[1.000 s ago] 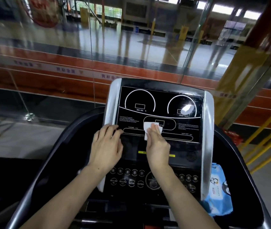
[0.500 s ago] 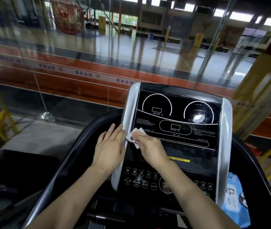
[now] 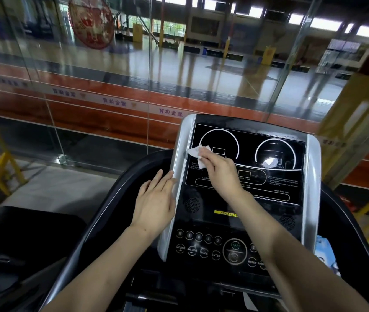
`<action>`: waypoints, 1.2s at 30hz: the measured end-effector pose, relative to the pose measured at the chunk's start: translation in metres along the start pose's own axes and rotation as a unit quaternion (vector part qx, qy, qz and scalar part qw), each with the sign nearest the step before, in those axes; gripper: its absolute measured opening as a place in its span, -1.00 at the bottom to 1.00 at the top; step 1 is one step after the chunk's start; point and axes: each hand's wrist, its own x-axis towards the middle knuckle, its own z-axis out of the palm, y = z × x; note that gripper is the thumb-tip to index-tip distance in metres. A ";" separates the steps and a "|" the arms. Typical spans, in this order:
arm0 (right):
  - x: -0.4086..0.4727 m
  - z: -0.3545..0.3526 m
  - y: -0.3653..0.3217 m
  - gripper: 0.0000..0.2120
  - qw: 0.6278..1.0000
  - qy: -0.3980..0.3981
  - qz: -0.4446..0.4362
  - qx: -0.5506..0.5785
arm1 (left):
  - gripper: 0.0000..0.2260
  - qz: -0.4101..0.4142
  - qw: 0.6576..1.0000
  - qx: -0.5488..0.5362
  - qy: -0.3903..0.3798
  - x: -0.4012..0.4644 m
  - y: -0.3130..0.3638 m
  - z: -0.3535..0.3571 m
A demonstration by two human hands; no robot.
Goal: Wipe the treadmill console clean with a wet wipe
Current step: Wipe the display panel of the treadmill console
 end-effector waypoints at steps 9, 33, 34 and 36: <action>-0.038 0.014 0.015 -0.86 0.982 -0.160 -0.065 -0.081 | -0.62 0.012 1.000 0.012 -0.001 0.001 -0.008 0.007; -0.191 -0.107 -0.014 -0.77 0.749 0.013 0.427 0.507 | -0.74 -0.048 0.940 -0.329 -0.083 -0.046 0.123 0.021; -0.197 -0.113 -0.014 -0.79 0.739 0.018 0.431 0.518 | -0.76 -0.061 0.926 -0.356 -0.107 -0.048 0.134 0.024; -0.206 -0.126 -0.015 -0.82 0.714 0.039 0.449 0.535 | -0.80 -0.096 0.897 -0.405 -0.148 -0.055 0.153 0.030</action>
